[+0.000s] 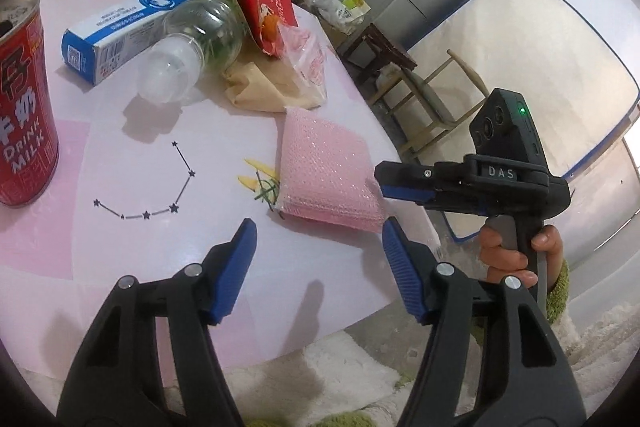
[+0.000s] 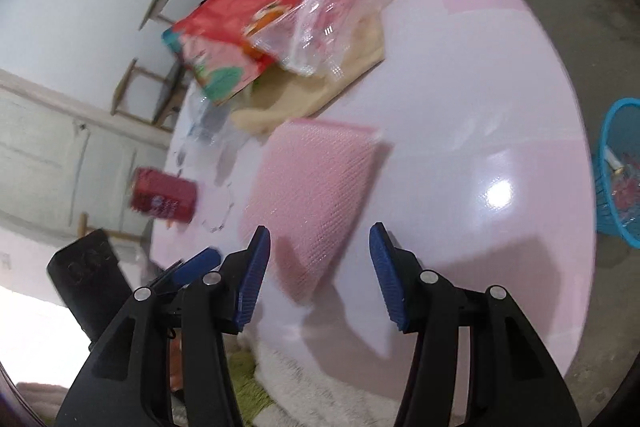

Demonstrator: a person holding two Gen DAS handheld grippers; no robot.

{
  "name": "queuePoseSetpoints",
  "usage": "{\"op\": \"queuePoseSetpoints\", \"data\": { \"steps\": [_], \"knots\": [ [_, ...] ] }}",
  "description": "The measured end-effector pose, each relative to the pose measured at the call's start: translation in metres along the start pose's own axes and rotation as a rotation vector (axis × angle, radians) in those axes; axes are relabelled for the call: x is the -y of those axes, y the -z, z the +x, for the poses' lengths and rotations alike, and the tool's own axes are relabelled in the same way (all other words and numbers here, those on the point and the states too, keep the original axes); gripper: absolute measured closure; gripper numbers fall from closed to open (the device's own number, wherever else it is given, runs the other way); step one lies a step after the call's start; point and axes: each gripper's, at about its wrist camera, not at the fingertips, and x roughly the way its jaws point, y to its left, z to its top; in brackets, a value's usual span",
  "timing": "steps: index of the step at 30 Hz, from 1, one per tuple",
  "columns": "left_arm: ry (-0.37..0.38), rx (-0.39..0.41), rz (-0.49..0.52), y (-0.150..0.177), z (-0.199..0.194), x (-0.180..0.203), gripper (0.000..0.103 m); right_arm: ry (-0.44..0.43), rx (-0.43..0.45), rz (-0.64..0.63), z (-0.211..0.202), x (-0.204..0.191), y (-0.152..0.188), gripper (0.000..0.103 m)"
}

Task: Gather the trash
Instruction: 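Reach the left gripper to the pink mesh sponge and close on it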

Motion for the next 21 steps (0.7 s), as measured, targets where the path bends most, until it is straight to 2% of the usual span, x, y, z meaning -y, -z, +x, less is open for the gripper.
{"op": "queuePoseSetpoints", "data": {
  "steps": [6, 10, 14, 21],
  "knots": [
    [-0.058, 0.036, 0.066, -0.016, 0.007, 0.011, 0.04, -0.017, 0.016, 0.038, 0.004, 0.006, -0.011, 0.052],
    [-0.08, -0.009, 0.081, -0.03, 0.031, 0.011, 0.041, -0.038, 0.0, 0.052, 0.012, 0.006, -0.016, 0.057],
    [-0.056, -0.066, 0.058, -0.035, 0.052, 0.008, 0.041, -0.089, -0.02, 0.066, 0.019, 0.002, -0.016, 0.065],
    [-0.056, -0.088, 0.037, -0.023, 0.043, -0.001, 0.041, -0.154, -0.072, 0.075, 0.031, -0.009, -0.004, 0.068]
  ]
}}
